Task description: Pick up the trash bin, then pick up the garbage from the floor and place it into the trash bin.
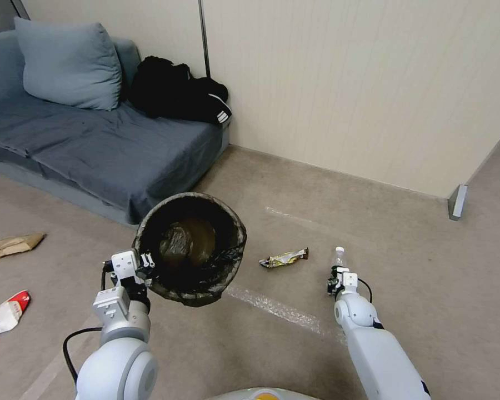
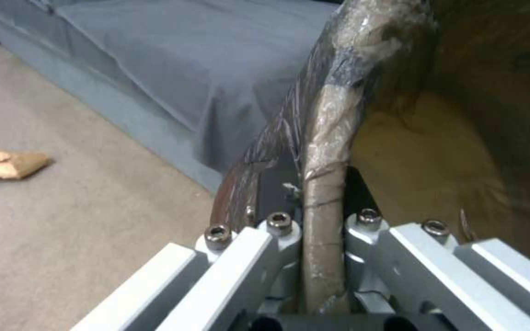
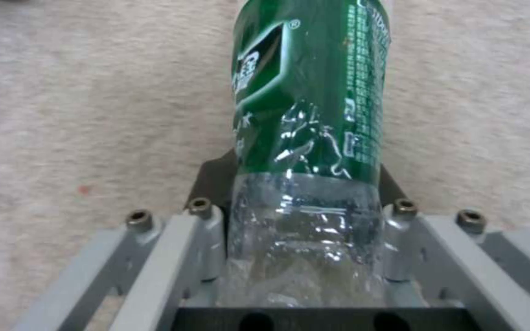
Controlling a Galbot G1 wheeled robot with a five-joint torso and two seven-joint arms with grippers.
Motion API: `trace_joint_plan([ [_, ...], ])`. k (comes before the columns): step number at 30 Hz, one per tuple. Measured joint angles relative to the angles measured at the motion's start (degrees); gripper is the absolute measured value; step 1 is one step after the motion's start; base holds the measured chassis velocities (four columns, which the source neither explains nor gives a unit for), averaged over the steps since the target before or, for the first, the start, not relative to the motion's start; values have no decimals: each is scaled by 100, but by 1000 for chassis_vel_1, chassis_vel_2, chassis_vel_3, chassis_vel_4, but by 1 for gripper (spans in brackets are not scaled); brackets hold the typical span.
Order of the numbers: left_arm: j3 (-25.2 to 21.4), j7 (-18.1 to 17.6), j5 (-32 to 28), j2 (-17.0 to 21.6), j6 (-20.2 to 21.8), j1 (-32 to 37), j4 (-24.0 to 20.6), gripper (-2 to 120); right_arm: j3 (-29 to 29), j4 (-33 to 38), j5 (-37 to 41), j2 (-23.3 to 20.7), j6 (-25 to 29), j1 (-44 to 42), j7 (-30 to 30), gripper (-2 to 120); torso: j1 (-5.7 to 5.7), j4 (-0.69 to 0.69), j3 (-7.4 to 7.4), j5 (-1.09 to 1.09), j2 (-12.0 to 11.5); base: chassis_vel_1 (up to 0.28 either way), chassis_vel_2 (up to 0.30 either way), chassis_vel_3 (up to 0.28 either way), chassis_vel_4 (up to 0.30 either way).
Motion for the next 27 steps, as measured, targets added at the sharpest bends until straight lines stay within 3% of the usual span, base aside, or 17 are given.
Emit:
trace_joint_plan([
  [4,14,4,-40,18,22,-29,69,0,1,233,-13,-26,208,-62,74,24,0,-3,1,4,0,0,0,0,0],
  [7,30,4,-120,52,92,-45,126,0,-45,700,-13,-70,746,-158,12,24,0,-2,1,0,0,0,0,0,0],
  [9,87,-3,-287,110,271,-73,169,0,-184,1391,-45,-145,1593,-332,-323,24,0,1,1,5,0,0,0,0,0],
  [10,87,-3,-287,110,271,-73,169,0,-184,1391,-45,-145,1593,-332,-323,24,0,1,1,5,0,0,0,0,0],
  [13,218,-32,-595,189,557,-134,235,0,-457,2534,-68,-280,2499,-663,-893,24,0,1,1,3,0,0,0,0,0],
  [14,218,-32,-595,189,557,-134,235,0,-457,2534,-68,-280,2499,-663,-893,24,0,1,1,3,0,0,0,0,0],
  [17,402,-36,-961,281,826,-188,296,0,-925,3738,-202,-411,3163,-1015,-1419,24,0,1,0,1,0,0,0,0,0],
  [20,482,-43,-1103,322,870,-226,370,0,-1241,4182,-283,-489,3343,-1168,-1602,24,0,0,0,1,0,0,0,0,0],
  [22,574,-43,-1182,355,906,-246,451,0,-1815,4586,-353,-639,3529,-1258,-1734,24,0,0,0,2,0,0,0,0,0],
  [24,592,-44,-1186,357,911,-247,464,0,-1960,4650,-360,-677,3551,-1260,-1751,24,0,1,0,1,0,0,0,0,0],
  [27,676,-44,-1181,357,922,-247,503,0,-2707,4787,-367,-854,3573,-1172,-1800,24,0,1,0,1,0,0,0,0,0],
])
